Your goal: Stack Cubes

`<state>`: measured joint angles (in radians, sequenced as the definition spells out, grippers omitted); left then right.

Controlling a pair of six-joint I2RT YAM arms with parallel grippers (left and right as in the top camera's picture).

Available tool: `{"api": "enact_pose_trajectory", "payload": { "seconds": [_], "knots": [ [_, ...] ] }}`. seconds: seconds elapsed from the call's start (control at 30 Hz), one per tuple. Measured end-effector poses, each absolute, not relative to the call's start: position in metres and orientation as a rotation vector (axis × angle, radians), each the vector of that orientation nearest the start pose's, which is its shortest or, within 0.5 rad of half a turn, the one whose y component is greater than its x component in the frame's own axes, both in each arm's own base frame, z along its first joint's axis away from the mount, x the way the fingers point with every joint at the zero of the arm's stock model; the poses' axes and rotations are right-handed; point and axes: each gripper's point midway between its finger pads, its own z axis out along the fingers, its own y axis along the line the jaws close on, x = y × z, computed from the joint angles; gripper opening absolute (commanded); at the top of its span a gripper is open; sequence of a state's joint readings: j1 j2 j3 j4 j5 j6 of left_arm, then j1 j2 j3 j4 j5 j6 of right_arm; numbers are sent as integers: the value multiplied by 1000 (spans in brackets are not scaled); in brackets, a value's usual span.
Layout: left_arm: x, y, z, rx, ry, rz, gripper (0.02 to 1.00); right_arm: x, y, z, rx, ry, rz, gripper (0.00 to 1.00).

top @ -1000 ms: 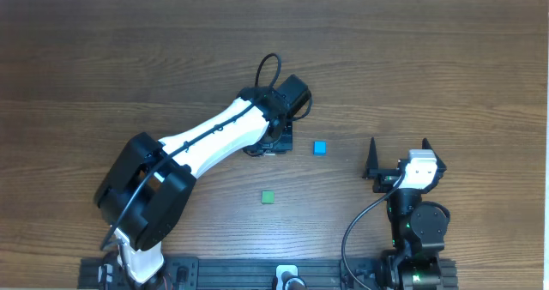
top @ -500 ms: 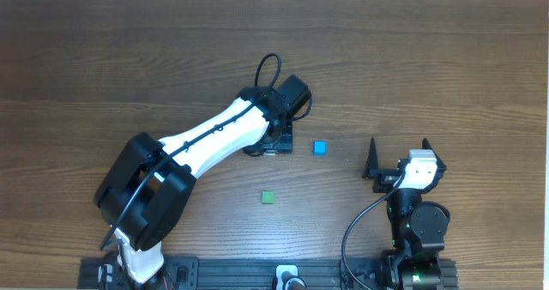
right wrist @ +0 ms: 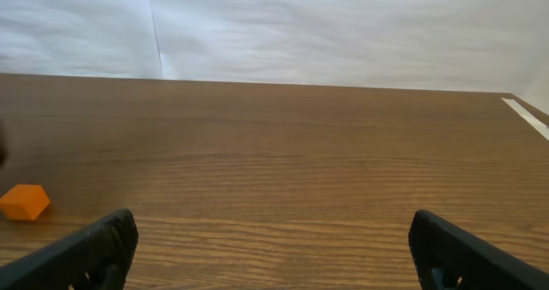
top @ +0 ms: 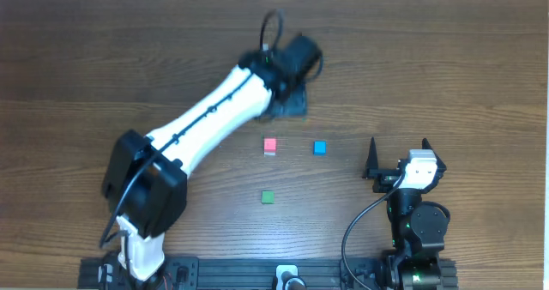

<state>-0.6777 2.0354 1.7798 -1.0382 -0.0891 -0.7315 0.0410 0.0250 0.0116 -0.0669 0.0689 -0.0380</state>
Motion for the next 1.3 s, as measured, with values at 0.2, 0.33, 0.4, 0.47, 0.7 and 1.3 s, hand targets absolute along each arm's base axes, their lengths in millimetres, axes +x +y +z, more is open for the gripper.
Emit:
{"api": "enact_pose_trajectory", "payload": {
  "seconds": [0.2, 0.33, 0.4, 0.47, 0.7, 1.3],
  "knots": [
    [405, -249, 82, -176, 2875, -91, 693, 247, -2, 157, -13, 1651, -55, 993],
    [414, -242, 48, -162, 2909, -40, 691, 247, -2, 157, -12, 1651, -54, 993],
    [415, -243, 37, -148, 2922, -27, 687, 247, -2, 157, -13, 1651, -55, 993],
    [414, -243, 31, -134, 2934, -15, 682, 247, -2, 157, -13, 1651, -55, 993],
    [413, -245, 28, -105, 2941, -20, 671, 247, -2, 157, -13, 1651, -55, 993],
    [405, -251, 8, -63, 2990, -8, 509, 247, -2, 157, -13, 1651, -55, 991]
  ]
}}
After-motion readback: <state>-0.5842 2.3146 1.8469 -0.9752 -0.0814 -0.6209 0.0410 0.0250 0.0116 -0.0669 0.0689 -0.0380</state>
